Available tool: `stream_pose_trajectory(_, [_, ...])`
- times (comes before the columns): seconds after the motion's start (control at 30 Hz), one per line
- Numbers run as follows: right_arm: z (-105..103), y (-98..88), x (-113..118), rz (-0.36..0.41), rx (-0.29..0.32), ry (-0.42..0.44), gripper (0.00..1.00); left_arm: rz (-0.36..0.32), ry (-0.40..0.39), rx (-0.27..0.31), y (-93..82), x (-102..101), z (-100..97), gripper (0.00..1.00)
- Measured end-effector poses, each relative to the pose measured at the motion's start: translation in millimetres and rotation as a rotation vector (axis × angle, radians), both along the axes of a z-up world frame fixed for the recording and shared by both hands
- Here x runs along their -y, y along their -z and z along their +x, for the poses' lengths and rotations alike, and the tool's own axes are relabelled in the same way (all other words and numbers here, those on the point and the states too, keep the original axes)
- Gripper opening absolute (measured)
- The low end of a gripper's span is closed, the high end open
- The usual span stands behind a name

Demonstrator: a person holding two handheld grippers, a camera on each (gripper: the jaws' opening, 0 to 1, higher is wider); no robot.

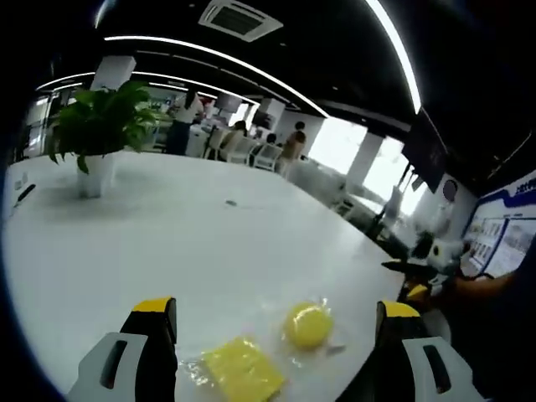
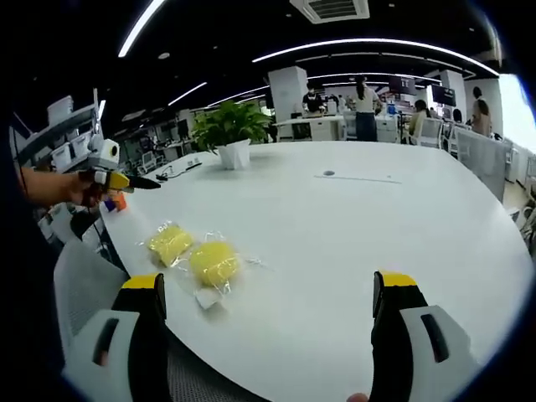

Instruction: Compare the silicone blocks by pressing each to a similar depth, holding the contact briefly, and releasing to observe deformation and rebound differences across the visible hardness samples.

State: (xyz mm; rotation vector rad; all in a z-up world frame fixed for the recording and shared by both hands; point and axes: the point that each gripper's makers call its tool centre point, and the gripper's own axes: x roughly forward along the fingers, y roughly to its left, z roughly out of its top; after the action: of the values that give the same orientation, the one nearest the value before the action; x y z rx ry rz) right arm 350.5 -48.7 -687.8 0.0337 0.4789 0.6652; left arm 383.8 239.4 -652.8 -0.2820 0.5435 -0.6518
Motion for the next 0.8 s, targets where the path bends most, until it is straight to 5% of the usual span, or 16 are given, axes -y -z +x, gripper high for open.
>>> stream_pose_trajectory(0.17, [-1.0,3.4,-4.6,0.002,-0.009,-0.009,0.97,0.024,0.037,-0.042,17.9,13.7,8.7,1.00])
stream_pose_trajectory(0.5, [-0.9,8.0,-5.6,0.007,-0.028,-0.022,0.97,-0.033,0.075,-0.129,46.8,45.0,27.7,0.99])
stream_pose_trajectory(0.8, [2.3,12.0,-0.1,0.010,-0.041,-0.011,0.97,-0.090,0.071,-0.268,79.7,64.0,39.7,0.94])
